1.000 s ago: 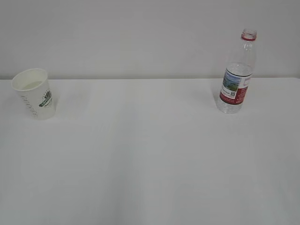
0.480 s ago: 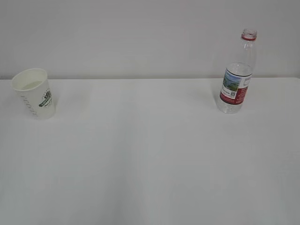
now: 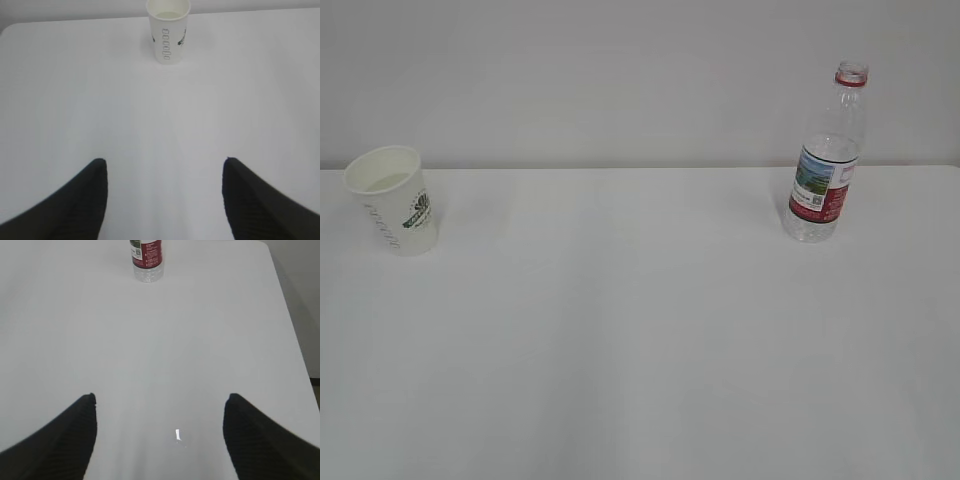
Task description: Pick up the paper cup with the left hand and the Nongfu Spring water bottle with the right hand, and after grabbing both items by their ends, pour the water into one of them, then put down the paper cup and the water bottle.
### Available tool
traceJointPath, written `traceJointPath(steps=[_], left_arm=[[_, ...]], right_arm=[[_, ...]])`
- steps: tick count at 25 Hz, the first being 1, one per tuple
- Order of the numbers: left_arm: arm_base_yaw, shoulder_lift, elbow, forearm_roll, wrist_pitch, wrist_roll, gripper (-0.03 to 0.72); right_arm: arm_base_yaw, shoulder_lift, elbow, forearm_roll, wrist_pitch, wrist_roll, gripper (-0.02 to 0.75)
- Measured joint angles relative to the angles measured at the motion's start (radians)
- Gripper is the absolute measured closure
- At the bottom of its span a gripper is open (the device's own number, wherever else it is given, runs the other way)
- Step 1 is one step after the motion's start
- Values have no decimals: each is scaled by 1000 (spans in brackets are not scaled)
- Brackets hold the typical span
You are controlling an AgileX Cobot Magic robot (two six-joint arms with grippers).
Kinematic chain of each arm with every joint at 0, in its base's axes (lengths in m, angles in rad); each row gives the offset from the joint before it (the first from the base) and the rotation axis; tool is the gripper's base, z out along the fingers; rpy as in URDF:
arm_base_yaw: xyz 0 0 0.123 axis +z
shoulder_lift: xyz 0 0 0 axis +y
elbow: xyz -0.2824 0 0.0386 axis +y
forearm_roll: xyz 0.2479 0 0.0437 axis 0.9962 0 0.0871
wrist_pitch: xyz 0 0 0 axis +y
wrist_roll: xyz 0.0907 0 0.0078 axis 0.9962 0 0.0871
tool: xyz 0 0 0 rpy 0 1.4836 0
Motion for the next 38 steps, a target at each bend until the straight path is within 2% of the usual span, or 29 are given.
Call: traceJointPath(steps=[15,22,38], left_arm=[[2,0,0,-3,0,0,165],[49,0,0,-3,0,0,165],[49,0,0,-4,0,0,165]], right_arm=[[0,0,22,6,-33,0,148],[-41,0,22,6,-37,0,148],[-47,0,22,7,-37,1,149]])
